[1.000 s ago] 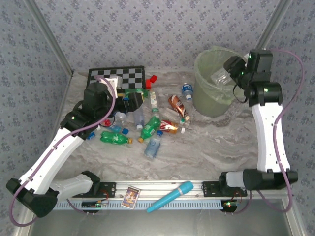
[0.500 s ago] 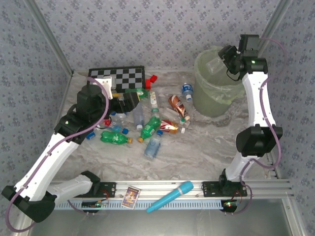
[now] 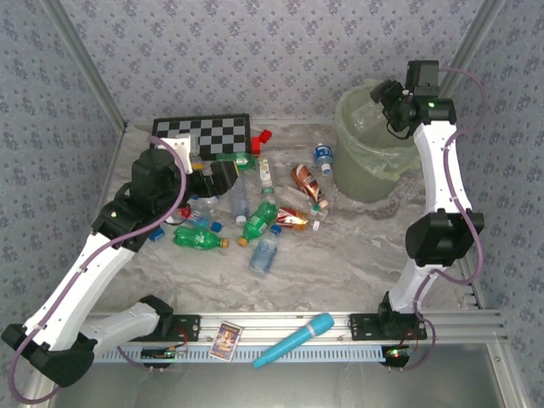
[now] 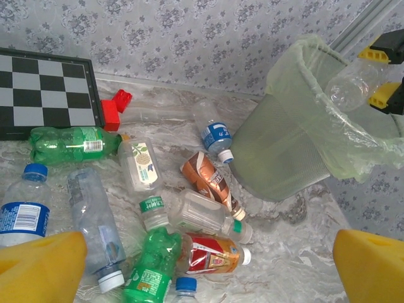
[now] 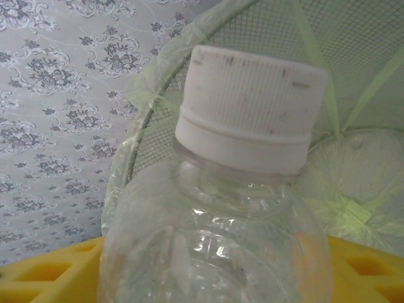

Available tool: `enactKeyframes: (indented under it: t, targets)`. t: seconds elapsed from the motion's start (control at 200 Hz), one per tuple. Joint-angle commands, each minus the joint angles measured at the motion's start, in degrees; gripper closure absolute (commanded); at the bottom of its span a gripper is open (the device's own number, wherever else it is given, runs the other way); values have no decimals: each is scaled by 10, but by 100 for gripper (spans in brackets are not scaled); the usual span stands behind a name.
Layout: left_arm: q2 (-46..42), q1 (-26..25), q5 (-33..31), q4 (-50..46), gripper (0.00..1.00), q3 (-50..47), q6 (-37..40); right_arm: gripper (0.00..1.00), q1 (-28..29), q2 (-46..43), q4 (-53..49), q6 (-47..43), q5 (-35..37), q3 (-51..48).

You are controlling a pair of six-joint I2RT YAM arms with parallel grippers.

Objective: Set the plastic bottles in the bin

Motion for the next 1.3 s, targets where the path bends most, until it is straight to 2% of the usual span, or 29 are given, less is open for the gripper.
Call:
enactKeyframes:
  t: [0.0,0.02,0.38,0.58,0.79,1.015,1.104,1.294]
  targets:
    - [-6,-4,-6,-3,0,3,9,5,3,-3,-20,0,-3,17]
    - [-6,-4,-6,-3,0,4,10,0,3,-4,-22,-1,-1,17]
    - [-7,-4,-4,-12,0,1,13,0,10,-56,-26,-26,21,-1]
    - [-5,-3,-15,-19,0,-6,10,0,41,-89,-37,-68,56,-7]
    - [-5,-3,-73,-35,0,-16,-2,0,113,-113,-51,-142,110,-22]
    - [-16,-2,-80,-52,0,-52,-6,0,218,-113,-95,-209,168,-37]
    - [-26,-2,-84,-69,0,-70,-2,1,258,-114,-121,-203,213,-53]
    - [-66,-2,-77,-83,0,-128,-3,0,327,-121,-134,-154,225,-123]
